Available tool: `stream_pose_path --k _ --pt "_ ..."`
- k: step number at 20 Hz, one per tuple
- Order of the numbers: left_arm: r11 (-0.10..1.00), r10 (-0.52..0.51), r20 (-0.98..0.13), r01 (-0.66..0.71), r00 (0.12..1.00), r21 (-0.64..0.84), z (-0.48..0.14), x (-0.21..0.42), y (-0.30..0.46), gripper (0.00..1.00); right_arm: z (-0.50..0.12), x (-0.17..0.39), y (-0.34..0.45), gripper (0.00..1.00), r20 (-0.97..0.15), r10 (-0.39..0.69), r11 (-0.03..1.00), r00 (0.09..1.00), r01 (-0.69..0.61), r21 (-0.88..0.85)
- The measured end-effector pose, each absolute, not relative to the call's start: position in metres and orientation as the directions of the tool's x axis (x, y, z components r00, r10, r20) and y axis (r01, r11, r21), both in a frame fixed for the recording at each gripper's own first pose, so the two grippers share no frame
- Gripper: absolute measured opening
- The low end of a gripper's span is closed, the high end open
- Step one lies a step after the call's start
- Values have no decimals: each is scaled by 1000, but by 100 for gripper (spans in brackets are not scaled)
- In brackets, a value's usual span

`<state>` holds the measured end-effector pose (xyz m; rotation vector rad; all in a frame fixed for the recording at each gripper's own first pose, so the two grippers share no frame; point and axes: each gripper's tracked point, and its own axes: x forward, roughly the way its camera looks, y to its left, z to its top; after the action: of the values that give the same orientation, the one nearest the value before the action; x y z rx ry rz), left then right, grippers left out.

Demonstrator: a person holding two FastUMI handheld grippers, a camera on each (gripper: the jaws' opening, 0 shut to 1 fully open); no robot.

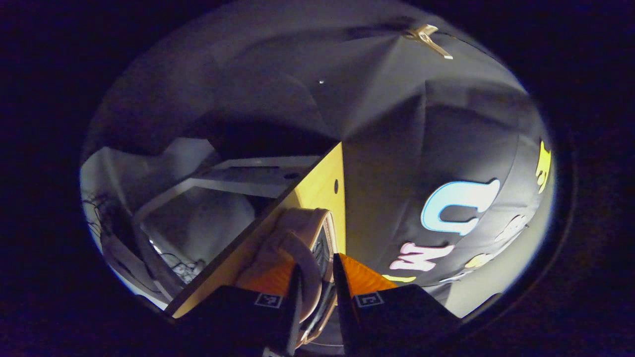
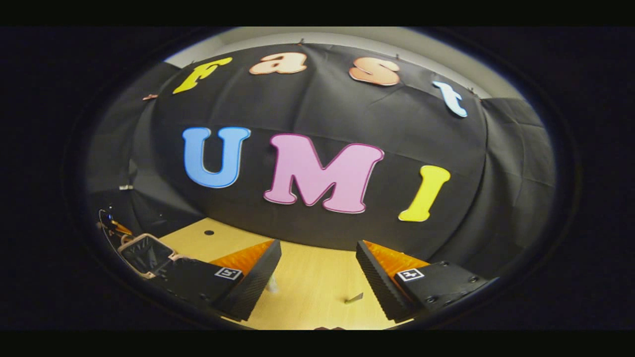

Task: First open the suitcase, pack the skin care products into it, and then close the suitcase.

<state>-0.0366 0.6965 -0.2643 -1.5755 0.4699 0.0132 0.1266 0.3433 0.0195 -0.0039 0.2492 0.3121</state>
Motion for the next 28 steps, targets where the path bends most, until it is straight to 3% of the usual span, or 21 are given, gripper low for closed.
stream_pose_path --k 1,3,4,5,10,12,14,15,18,22,28 --pt "-4 -276 -295 -308 915 -951 -274 -40 705 41 22 123 356 96 -239 323 943 916 -333 1" --pt "78 -248 -419 -413 874 -907 -316 -58 718 44 28 119 380 96 -218 365 920 905 -387 -67" --pt "55 -257 -426 -427 868 -903 -322 -65 722 55 31 117 392 96 -202 384 910 901 -406 -84" --pt "30 -252 -404 -410 879 -912 -322 -66 723 51 31 116 402 96 -188 395 906 899 -416 -84" --pt "295 -100 -545 -498 832 -815 -335 -79 749 70 12 118 418 97 -251 404 914 880 -401 65" --pt "435 18 -584 -532 812 -726 -310 -92 765 77 23 127 400 97 -222 351 936 910 -336 101" --pt "523 135 -572 -549 809 -652 -272 -102 774 79 28 132 381 97 -199 299 954 933 -290 70" --pt "560 175 -551 -543 816 -626 -250 -106 771 84 28 133 372 96 -193 276 961 942 -272 49" --pt "691 236 -474 -490 848 -532 -184 -108 734 85 15 130 350 96 -203 223 974 953 -212 73" --pt "857 139 -378 -303 915 -418 -113 -78 611 85 7 122 323 97 -195 179 981 965 -159 112" --pt "950 -52 -234 -25 971 -311 -28 -23 426 86 -2 106 276 97 -142 103 982 985 -78 171"
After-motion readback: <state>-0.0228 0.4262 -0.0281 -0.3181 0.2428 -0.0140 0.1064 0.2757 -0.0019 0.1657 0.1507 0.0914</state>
